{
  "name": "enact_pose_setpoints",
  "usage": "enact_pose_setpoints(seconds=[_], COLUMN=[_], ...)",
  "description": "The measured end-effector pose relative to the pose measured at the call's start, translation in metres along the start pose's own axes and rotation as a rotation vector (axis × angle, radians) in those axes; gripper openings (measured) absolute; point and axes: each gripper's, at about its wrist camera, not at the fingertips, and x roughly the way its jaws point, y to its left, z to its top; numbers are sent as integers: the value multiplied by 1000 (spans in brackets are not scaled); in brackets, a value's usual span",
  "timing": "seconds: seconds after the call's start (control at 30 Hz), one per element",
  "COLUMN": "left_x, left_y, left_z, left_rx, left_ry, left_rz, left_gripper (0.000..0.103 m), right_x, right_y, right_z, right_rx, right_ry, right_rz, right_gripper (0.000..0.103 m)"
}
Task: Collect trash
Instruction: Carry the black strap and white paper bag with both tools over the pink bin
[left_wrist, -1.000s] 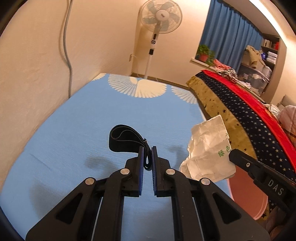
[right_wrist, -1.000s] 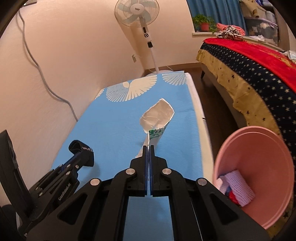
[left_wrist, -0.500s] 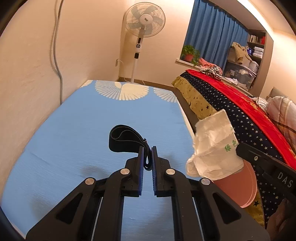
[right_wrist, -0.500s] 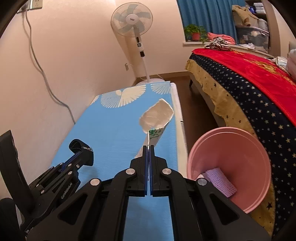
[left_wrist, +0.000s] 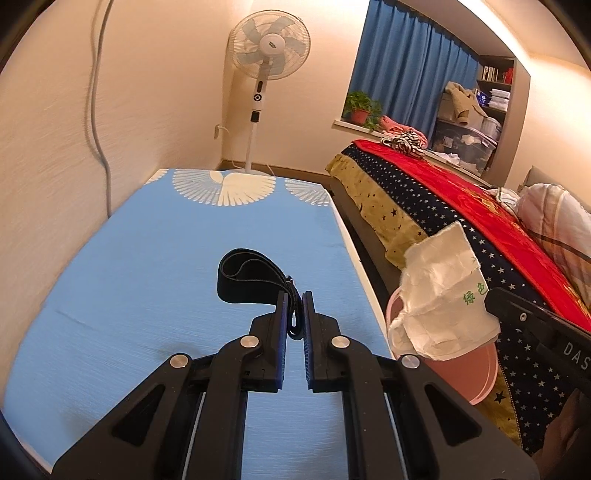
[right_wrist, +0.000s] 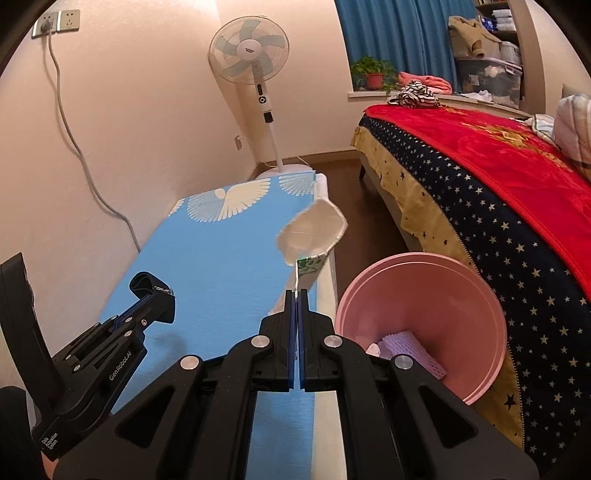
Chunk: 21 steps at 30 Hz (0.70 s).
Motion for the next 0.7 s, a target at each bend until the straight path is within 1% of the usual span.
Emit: enact_pose_setpoints(seconds=[0.7], left_x=[8], left_y=[-6], left_z=[-2], left_rx=[3], left_ry=[4], left_rz=[-33], left_gripper=[8], right_x=[0], right_y=[-17], right_z=[0], right_rx=[15], right_ry=[-16], right_rz=[-56], right_gripper=[1])
